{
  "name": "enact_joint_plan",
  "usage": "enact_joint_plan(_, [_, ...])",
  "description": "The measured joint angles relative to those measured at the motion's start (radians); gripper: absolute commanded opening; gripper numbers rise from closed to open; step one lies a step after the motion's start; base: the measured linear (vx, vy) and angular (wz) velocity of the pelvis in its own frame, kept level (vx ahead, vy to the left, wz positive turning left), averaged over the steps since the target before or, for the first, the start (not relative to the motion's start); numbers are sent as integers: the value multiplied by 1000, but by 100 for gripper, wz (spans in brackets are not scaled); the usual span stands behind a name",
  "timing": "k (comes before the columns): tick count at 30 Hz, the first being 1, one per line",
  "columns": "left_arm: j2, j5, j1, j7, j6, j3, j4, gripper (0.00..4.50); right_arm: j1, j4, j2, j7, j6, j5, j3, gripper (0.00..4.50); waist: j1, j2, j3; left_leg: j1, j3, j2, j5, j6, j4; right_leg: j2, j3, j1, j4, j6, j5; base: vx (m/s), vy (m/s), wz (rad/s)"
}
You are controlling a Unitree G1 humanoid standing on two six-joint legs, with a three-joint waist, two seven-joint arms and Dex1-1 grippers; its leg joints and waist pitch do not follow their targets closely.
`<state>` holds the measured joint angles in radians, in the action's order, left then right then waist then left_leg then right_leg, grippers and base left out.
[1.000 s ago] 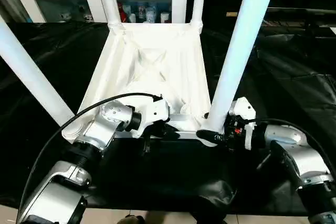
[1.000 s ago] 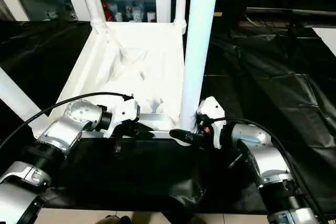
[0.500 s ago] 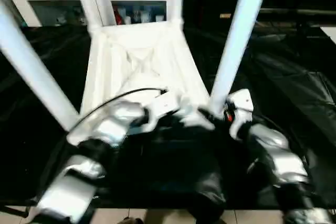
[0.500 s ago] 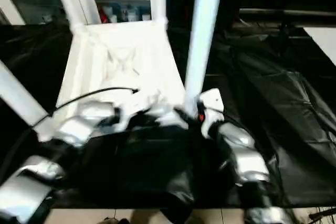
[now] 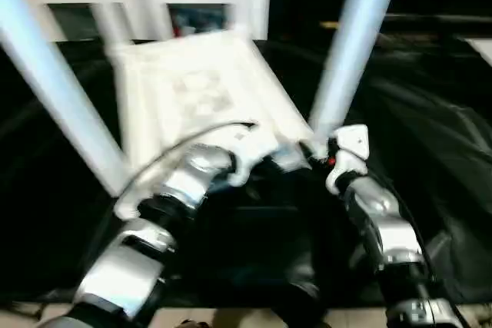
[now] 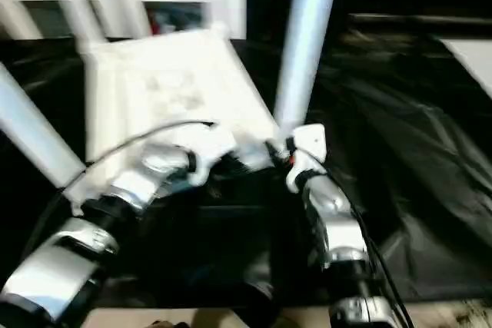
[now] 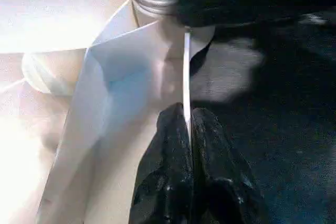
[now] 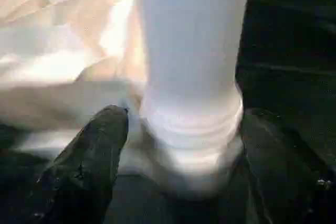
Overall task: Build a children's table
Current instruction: Rotate leg to tighten
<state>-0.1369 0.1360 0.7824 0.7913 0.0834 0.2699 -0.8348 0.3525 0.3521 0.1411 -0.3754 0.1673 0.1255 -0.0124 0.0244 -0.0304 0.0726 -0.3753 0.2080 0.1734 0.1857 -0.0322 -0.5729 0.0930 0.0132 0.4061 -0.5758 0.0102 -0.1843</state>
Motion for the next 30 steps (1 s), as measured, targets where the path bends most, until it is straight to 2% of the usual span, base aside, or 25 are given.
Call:
enact_joint_plan(5, [-39, -13, -27, 62, -16, -1, 43, 0, -9, -38, 133, -199, 22, 22, -54, 390, 0, 1, 1, 0, 0, 0, 0, 0, 4, -1, 0, 3, 0, -4, 2, 0, 0, 0])
enact_joint_plan(9, [-103, -29, -67, 192, -65, 2, 98, 0, -21, -73, 226, -363, 18, 41, -63, 390, -8, 1, 1, -3, -1, 1, 0, 0, 8, -1, 3, 6, -1, -2, 1, 0, 0, 0])
enact_joint_plan(12, [-137, -51, -86, 289, -84, 8, 137, 0, -22, -88, 252, -429, 17, 59, -64, 390, -20, 0, 1, -11, 0, 2, -3, 5, 7, -1, 4, 13, -1, -2, 1, 0, 0, 0])
enact_joint_plan(16, [-165, -74, -116, 401, -89, 40, 198, 0, -26, -106, 275, -507, 19, 78, -77, 390, -43, 0, 1, -12, 0, 2, -2, 7, 6, -1, 3, 13, -1, -4, 0, 0, 0, 0])
enact_joint_plan(19, [-165, -77, -120, 429, -89, 53, 207, 0, -27, -106, 287, -538, 21, 86, -98, 390, -53, 0, 1, -11, 1, 2, -2, 7, 3, 0, 2, 12, -3, -6, 1, 0, 0, 0])
enact_joint_plan(22, [-170, -78, -126, 440, -88, 52, 212, 0, -27, -106, 296, -567, 27, 88, -106, 390, -52, 1, 2, -10, 2, 2, -2, 6, 1, 0, 1, 12, -3, -8, 2, 0, 0, 0])
enact_joint_plan(30, [-173, -78, -126, 446, -88, 51, 212, 0, -27, -104, 303, -594, 28, 87, -114, 324, -53, 1, 2, -10, 2, 2, -2, 6, 1, 0, 1, 12, -4, -8, 3, 0, 0, 0])
